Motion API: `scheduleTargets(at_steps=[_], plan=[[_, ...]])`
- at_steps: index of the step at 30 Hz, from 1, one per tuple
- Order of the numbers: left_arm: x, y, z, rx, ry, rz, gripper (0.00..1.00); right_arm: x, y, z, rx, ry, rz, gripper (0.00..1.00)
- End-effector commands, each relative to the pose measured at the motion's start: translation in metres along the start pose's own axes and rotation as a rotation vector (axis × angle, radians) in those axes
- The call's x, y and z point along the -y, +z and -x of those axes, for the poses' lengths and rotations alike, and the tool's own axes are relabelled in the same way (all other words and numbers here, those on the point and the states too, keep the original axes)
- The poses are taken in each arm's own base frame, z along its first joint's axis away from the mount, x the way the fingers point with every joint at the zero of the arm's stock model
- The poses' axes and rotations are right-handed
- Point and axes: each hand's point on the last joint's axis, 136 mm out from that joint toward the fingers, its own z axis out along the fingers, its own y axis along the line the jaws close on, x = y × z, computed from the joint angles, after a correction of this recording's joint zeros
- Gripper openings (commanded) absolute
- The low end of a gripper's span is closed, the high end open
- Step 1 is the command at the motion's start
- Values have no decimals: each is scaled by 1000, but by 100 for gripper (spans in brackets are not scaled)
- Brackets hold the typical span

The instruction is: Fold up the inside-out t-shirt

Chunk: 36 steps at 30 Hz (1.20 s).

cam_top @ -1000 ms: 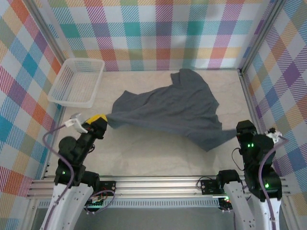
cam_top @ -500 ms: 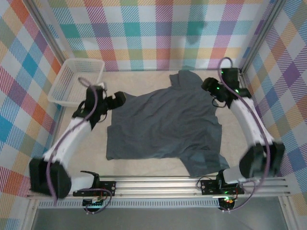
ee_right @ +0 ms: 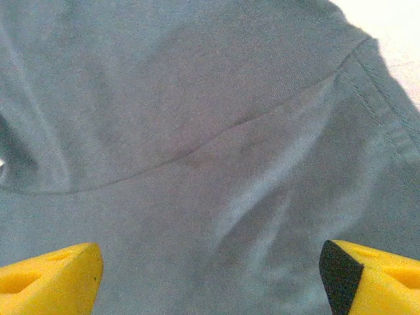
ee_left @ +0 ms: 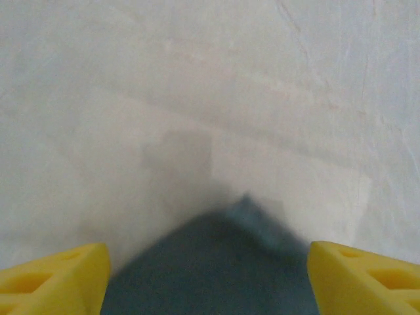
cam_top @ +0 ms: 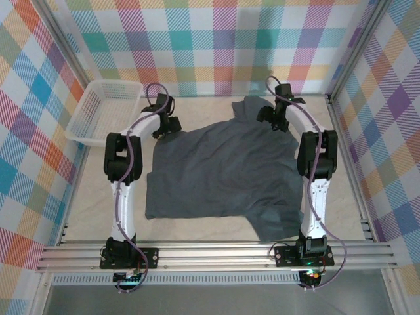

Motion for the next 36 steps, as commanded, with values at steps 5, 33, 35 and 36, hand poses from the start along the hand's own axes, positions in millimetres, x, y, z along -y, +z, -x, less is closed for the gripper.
scheduleTargets(at_steps=[5,33,35,36], plan=[[-3,21,-6,-82,-5,31,34,9,15,-23,-117,13,-18,78],[-45,-95,-145,-43,29,-72,0,-2,-97,-62,30,-46,93,49],[-47,-95,-146,-30,13,-71,0,-27,-83,-39,57,-98,102,55],[-47,-96,-146,-21,12,-74,0,-35,-74,-25,84,-115,79,58]])
